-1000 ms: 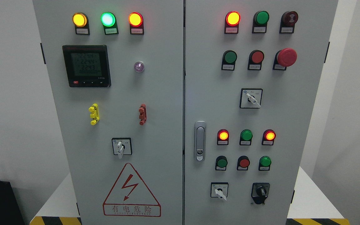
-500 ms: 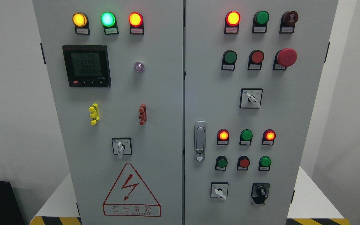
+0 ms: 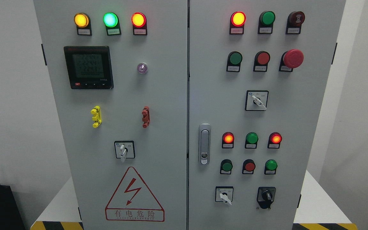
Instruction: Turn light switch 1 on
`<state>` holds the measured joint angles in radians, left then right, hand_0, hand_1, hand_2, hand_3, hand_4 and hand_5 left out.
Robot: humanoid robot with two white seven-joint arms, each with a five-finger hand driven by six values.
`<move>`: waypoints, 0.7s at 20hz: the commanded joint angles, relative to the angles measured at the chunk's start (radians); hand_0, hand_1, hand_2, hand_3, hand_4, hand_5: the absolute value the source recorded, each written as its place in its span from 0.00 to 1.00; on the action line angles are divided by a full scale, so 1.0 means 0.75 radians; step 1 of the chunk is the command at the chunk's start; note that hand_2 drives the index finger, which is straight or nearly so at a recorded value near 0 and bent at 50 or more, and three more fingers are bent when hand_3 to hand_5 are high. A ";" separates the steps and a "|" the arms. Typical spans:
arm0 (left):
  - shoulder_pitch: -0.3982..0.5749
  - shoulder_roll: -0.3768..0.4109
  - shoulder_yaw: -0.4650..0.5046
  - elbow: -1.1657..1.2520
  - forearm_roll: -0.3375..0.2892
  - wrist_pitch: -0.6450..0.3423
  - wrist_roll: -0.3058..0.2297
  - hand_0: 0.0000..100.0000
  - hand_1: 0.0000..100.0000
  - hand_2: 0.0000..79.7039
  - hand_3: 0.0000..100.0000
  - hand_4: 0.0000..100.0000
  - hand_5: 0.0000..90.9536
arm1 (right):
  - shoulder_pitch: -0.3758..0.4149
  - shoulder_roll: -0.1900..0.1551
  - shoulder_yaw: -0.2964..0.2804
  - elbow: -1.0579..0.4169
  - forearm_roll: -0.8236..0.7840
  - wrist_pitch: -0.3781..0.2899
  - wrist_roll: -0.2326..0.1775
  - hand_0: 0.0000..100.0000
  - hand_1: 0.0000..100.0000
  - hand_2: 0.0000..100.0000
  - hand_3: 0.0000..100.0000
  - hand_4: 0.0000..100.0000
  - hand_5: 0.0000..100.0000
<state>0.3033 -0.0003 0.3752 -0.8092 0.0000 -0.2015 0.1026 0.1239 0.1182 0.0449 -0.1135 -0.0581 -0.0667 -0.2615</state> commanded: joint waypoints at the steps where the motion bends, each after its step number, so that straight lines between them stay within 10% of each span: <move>1: 0.023 -0.036 0.154 -0.289 0.027 -0.046 0.012 0.35 0.06 0.21 0.34 0.39 0.00 | 0.000 0.000 -0.001 0.000 0.002 0.001 0.001 0.12 0.39 0.00 0.00 0.00 0.00; 14: 0.021 -0.032 0.210 -0.774 0.016 -0.136 0.010 0.40 0.06 0.32 0.48 0.52 0.10 | -0.002 0.000 -0.001 0.000 0.000 0.001 0.001 0.12 0.39 0.00 0.00 0.00 0.00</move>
<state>0.3186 -0.0001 0.4895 -1.0984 0.0000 -0.3010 0.1016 0.1239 0.1181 0.0452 -0.1135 -0.0582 -0.0666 -0.2615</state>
